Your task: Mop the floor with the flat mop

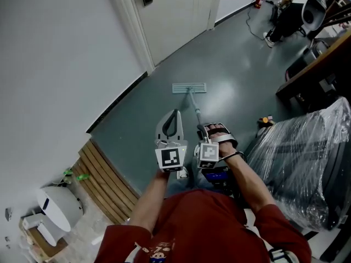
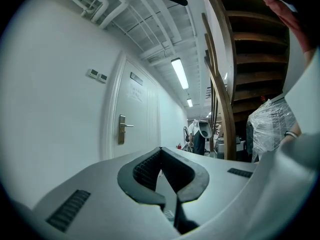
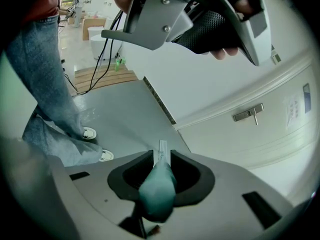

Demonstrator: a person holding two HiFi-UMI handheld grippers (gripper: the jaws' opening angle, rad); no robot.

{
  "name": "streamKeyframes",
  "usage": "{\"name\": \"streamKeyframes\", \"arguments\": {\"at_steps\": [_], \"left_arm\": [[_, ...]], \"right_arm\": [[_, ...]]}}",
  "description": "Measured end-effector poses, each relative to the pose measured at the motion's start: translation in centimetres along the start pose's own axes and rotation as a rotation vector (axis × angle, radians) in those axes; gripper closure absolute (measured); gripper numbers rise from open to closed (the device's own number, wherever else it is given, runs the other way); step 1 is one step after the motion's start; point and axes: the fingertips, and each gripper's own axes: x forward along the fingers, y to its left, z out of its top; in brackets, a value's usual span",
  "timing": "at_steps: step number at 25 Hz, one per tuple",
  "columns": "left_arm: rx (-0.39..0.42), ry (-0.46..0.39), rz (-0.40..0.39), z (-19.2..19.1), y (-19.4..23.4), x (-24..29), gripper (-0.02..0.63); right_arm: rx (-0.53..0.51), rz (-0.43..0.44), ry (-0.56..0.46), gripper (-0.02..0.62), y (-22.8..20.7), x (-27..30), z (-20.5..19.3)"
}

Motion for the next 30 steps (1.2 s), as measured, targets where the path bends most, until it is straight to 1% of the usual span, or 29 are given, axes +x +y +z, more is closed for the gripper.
{"name": "streamKeyframes", "arguments": {"at_steps": [4,8,11,16,20,27,30], "left_arm": [[0.009,0.002,0.018,0.2,0.3,3.2,0.591],[0.043,0.016,0.029,1.0,0.2,7.1,0.591],[0.025,-0.007,0.034,0.5,-0.1,9.7,0.592],[0.018,-0.014,0.041,0.1,-0.3,13.4,0.592],[0.038,0.005,0.046,0.3,-0.2,15.5,0.591],[0.025,0.003,0.062,0.0,0.5,17.2,0.592],[0.058,0.027,0.067,0.4,1.0,17.4,0.591]], "right_arm": [[-0.007,0.003,-0.013,0.48,-2.8,1.6,-1.3],[-0.018,0.001,-0.022,0.48,-5.5,3.3,-3.1],[-0.027,-0.001,-0.034,0.48,-7.4,4.4,-4.3],[-0.026,0.008,-0.048,0.48,-10.0,6.1,-5.6],[-0.043,0.009,-0.052,0.48,-11.4,7.4,-6.4],[-0.051,0.004,-0.059,0.48,-13.4,9.2,-6.6],[-0.058,0.003,-0.055,0.48,-13.8,9.5,-6.4]]}}
